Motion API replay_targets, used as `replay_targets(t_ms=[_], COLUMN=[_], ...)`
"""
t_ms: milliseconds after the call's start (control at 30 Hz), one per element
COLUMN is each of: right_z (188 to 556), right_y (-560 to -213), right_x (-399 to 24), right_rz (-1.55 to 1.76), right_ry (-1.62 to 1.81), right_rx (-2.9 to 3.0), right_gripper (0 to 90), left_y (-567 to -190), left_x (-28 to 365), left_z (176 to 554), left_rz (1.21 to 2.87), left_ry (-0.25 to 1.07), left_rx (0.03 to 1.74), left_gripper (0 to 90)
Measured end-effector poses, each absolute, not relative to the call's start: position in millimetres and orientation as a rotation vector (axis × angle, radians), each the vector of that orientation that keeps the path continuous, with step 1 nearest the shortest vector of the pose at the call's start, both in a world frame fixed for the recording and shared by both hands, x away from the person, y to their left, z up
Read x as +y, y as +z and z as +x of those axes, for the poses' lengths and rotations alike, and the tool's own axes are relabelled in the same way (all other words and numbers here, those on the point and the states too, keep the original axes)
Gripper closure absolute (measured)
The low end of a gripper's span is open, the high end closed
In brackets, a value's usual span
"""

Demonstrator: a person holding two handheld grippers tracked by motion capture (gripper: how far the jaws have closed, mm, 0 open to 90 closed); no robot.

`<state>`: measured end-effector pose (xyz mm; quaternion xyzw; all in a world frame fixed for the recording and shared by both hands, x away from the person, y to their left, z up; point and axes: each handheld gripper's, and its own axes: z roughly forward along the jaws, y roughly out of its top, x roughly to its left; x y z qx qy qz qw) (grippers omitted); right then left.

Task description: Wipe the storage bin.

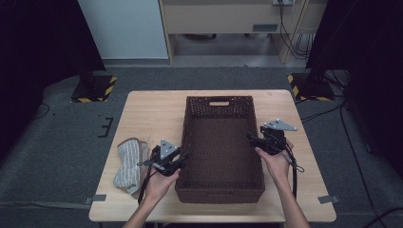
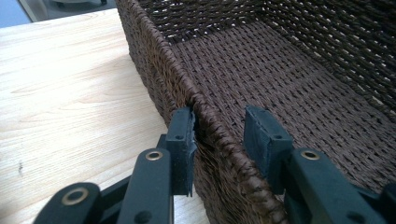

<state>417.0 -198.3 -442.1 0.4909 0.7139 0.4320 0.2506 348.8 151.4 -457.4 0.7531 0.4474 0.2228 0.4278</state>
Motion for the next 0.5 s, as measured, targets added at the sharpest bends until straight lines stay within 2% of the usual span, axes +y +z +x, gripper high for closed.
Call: replay_targets(t_ms=[100, 267, 367, 400, 500], right_z=[417.0, 414.8, 413.6, 413.6, 413.7], right_y=[-444.9, -450.7, -451.5, -451.5, -454.9], right_x=[-192.0, -192.1, -192.1, -192.1, -188.5], right_rz=[1.323, 1.327, 1.329, 1.329, 1.348], right_ry=[1.147, 1.156, 1.157, 1.157, 1.127], right_rx=[1.972, 1.998, 2.036, 2.036, 2.065], right_gripper=[34.1, 32.4, 23.1, 23.1, 15.5], left_y=[-457.5, -457.7, -457.5, -457.3, -457.3], left_x=[150.5, 149.6, 148.2, 147.9, 148.1], left_z=[346.6, 345.1, 344.4, 344.2, 344.5], left_rz=[1.877, 1.873, 1.874, 1.876, 1.876], left_ry=[0.547, 0.543, 0.543, 0.545, 0.543], left_rx=[1.117, 1.118, 1.120, 1.120, 1.118], left_gripper=[62.4, 61.8, 61.8, 61.8, 61.3])
